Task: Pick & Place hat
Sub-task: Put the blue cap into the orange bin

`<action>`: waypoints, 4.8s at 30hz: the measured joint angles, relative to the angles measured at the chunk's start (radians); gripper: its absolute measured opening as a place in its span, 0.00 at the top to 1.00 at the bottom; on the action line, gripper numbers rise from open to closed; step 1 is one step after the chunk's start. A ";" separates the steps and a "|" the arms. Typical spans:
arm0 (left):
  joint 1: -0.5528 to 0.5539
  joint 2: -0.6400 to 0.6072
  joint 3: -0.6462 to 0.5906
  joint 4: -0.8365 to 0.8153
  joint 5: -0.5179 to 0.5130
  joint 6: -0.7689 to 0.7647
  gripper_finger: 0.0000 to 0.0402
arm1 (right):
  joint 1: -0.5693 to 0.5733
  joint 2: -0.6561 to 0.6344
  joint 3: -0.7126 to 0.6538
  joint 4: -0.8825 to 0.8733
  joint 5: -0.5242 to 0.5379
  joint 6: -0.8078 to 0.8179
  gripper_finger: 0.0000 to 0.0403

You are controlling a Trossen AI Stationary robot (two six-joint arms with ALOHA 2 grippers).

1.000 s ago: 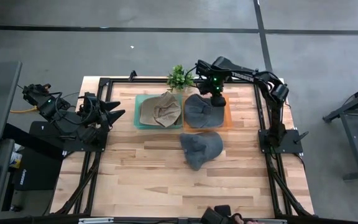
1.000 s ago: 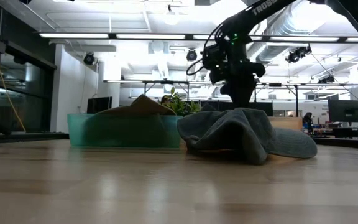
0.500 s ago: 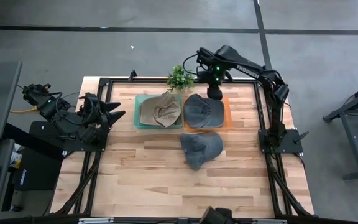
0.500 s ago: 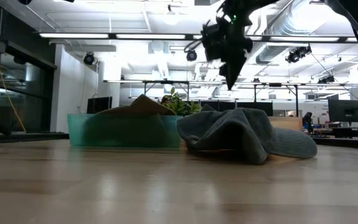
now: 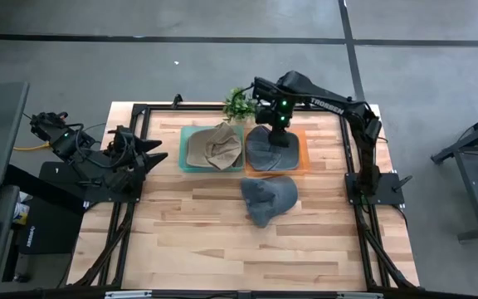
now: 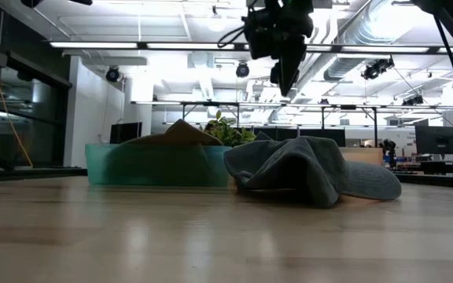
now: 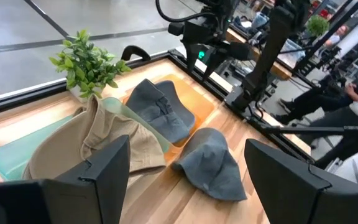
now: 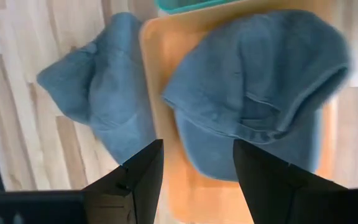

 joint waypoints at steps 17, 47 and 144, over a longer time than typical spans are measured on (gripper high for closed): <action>0.000 -0.016 -0.155 0.074 0.139 -0.027 0.31 | 0.219 -0.207 -0.320 0.172 -0.027 0.355 0.53; 0.057 0.278 -0.509 0.779 0.262 -0.294 0.31 | 0.647 -0.551 -0.998 0.745 0.092 0.890 0.64; 0.530 1.256 0.083 1.148 0.822 -0.239 1.00 | 0.742 -1.039 -1.299 0.769 0.190 0.847 0.66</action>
